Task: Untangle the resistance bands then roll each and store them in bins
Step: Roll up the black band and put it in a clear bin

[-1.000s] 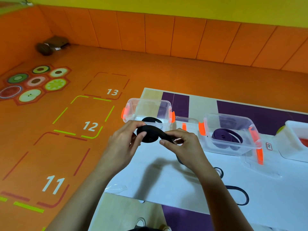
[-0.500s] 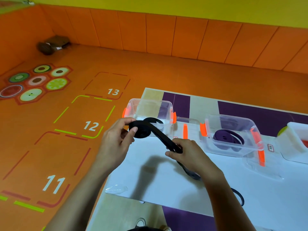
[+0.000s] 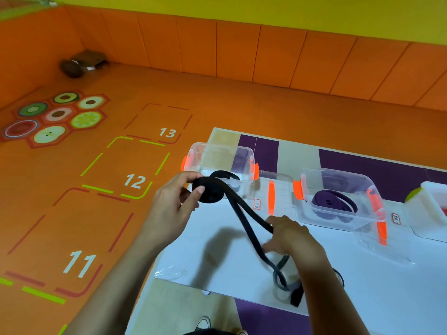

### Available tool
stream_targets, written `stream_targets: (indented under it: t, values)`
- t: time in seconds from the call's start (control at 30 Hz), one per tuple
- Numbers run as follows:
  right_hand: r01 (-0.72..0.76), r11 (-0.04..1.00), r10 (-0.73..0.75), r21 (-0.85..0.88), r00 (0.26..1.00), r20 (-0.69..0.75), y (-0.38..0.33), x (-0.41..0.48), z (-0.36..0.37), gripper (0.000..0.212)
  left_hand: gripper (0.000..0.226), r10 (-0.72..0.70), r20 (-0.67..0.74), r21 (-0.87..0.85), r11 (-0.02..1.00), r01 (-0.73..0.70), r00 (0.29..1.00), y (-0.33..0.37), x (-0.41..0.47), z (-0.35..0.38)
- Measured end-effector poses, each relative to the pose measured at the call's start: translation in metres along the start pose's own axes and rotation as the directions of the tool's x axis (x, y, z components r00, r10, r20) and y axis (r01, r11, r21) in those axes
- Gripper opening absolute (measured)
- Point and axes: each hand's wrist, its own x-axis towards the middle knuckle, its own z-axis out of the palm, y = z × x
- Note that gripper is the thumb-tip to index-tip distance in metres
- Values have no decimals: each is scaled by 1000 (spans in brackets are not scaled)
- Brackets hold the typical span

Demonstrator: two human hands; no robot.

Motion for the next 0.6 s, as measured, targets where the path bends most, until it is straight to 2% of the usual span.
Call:
stream_targets:
  t: [0.03,0.1,0.17,0.23,0.27,0.33,0.4,0.47,0.53,0.6]
  values:
    - [36,999,-35,-39,998,45,-2,-6,-4,79,17,-3,31,-20,1000,3,1000,2,-1,0]
    - [113,994,-113,10,985,128,-6,-20,-18,89,17,20,73,-22,1000,-18,997,5,-3,2]
    - [171,984,-178,58,974,142,-8,-34,-33,84,17,52,98,6,999,-52,994,7,-4,3]
    - [258,957,-265,132,963,40,-10,-43,-45,74,17,81,121,30,996,-85,989,9,-7,4]
    - [332,919,-327,214,943,-61,-13,-47,-49,67,16,94,135,40,994,-100,986,10,-8,3]
    - [514,744,-396,427,854,-338,-22,-49,-54,47,16,108,153,58,991,-118,982,10,-9,1]
    - [641,529,-387,556,766,-514,-35,-49,-51,28,16,104,159,63,991,-116,982,12,-10,0]
    - [686,427,-424,589,727,-540,-45,-52,-42,23,16,108,163,53,992,-118,981,15,-10,1]
    - [697,383,-454,606,714,-534,-50,-52,-30,21,16,106,156,33,993,-112,982,17,-11,0]
    - [693,364,-399,622,719,-568,-50,-49,-23,17,16,93,124,24,995,-97,988,18,-10,-2]
